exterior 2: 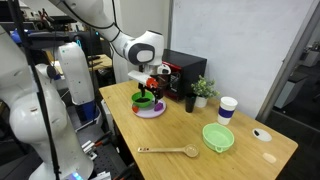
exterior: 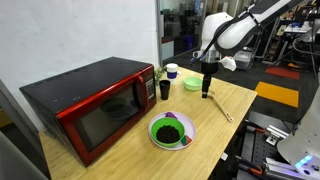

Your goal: Move the green bowl and the white plate to the right on the table, then open the microwave door

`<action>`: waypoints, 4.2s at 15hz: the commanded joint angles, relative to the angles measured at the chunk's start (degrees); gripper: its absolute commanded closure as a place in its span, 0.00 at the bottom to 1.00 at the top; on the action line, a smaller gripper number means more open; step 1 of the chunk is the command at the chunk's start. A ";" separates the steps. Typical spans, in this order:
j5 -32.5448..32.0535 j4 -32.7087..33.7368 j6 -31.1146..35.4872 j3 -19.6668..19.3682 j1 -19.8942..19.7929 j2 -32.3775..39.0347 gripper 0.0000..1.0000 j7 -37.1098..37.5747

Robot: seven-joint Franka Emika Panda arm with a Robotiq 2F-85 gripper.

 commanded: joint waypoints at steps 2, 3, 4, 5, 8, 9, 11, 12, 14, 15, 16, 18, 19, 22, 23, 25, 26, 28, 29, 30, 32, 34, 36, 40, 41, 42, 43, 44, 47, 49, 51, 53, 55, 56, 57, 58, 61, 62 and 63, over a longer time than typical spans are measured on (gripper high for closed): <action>0.02 0.67 1.02 -1.06 0.19 2.08 0.00 1.27; -0.41 0.46 1.96 -1.00 -0.01 2.68 0.00 2.40; 0.03 0.57 1.85 -1.16 0.12 3.33 0.00 2.32; -0.07 0.49 2.69 -0.99 0.14 4.25 0.00 3.22; 0.00 0.67 5.15 -0.42 0.29 7.04 0.00 5.77; 0.05 0.79 6.34 -0.19 0.32 8.18 0.00 6.91; 0.63 1.22 8.22 0.18 0.48 10.52 0.00 8.41; 0.68 1.26 9.28 0.40 0.52 11.53 0.00 9.26; 0.75 1.44 11.64 0.84 0.67 13.81 0.00 10.94; 0.72 1.59 12.91 1.06 0.81 15.17 0.00 11.77; 1.00 2.10 13.30 1.24 0.83 16.35 0.00 12.18; 1.08 3.01 14.51 1.65 0.77 18.56 0.00 13.26; 1.07 3.57 15.03 1.83 0.72 19.53 0.00 13.73; 0.86 5.47 16.44 2.15 0.59 22.10 0.00 15.13; 0.86 6.13 16.69 2.20 0.54 22.76 0.00 15.49; 0.83 7.33 17.29 2.29 0.48 24.10 0.00 15.91; 0.87 7.88 17.43 2.36 0.45 24.75 0.00 15.99; 0.90 8.73 17.71 2.47 0.42 26.06 0.00 16.28; 0.80 9.04 18.00 2.51 0.44 26.73 0.00 16.43; 0.79 9.34 18.13 2.54 0.42 27.24 0.00 16.59; 0.74 9.81 18.70 2.63 0.39 28.26 0.00 16.80; 0.73 10.11 19.52 2.76 0.36 29.16 0.00 16.97; 0.63 10.30 20.02 2.80 0.32 29.74 0.00 17.05; 0.44 10.52 20.55 2.81 0.39 30.44 0.00 17.36; 0.27 10.35 21.31 2.77 0.51 30.67 0.00 17.59; 0.24 10.38 21.48 2.78 0.51 30.88 0.00 17.65; 0.27 10.46 21.32 2.82 0.50 30.98 0.00 17.68; 0.19 10.27 21.81 2.80 0.57 31.11 0.00 17.76; 0.21 10.19 21.80 2.86 0.59 31.08 0.00 17.88; 0.31 10.10 21.83 2.93 0.53 30.97 0.26 17.83; 0.39 9.97 21.79 3.00 0.47 30.81 0.40 17.76; 0.44 9.72 21.92 3.04 0.43 30.64 0.55 17.73; 0.56 9.49 21.99 3.08 0.34 30.53 0.70 17.66; 0.65 9.29 22.05 3.12 0.29 30.42 0.76 17.58; 0.71 9.18 22.02 3.14 0.25 30.36 0.84 17.54; 0.78 9.02 22.10 3.17 0.21 30.27 0.90 17.50; 0.85 8.66 22.24 3.20 0.13 29.91 1.00 17.35; 0.84 8.52 22.33 3.18 0.12 29.86 1.00 17.34; 0.87 8.46 22.29 3.20 0.10 29.81 1.00 17.32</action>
